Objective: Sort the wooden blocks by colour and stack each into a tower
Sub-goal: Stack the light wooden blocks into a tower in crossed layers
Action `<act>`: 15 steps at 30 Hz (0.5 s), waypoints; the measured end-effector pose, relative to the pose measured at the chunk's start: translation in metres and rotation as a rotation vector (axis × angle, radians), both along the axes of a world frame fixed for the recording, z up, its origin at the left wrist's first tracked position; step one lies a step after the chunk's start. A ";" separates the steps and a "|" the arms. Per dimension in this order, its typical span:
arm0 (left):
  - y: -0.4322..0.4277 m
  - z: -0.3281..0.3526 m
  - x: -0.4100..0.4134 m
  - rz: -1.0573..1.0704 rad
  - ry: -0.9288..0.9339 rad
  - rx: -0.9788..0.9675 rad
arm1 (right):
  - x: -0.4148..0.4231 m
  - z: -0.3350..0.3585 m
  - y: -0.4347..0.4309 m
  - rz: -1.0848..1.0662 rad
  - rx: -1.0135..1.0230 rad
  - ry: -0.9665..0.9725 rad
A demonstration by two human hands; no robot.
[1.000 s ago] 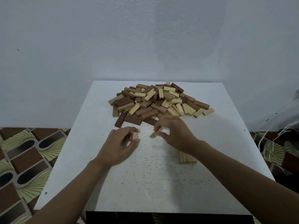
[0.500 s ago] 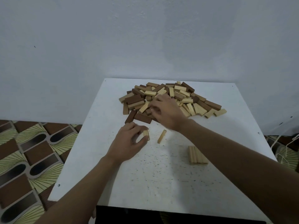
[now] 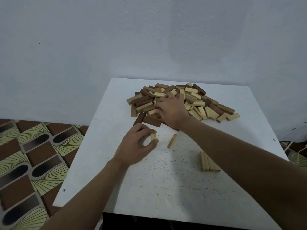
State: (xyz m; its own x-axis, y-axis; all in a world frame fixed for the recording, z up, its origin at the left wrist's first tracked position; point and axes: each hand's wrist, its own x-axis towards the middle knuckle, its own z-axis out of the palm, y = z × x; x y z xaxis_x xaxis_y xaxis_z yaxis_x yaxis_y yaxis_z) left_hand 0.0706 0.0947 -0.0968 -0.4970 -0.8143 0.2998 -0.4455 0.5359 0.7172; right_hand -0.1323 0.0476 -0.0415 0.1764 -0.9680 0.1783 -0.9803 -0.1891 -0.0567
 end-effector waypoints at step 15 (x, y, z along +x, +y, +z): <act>-0.001 -0.001 -0.001 0.000 -0.007 -0.024 | 0.012 0.007 0.001 0.050 0.034 0.084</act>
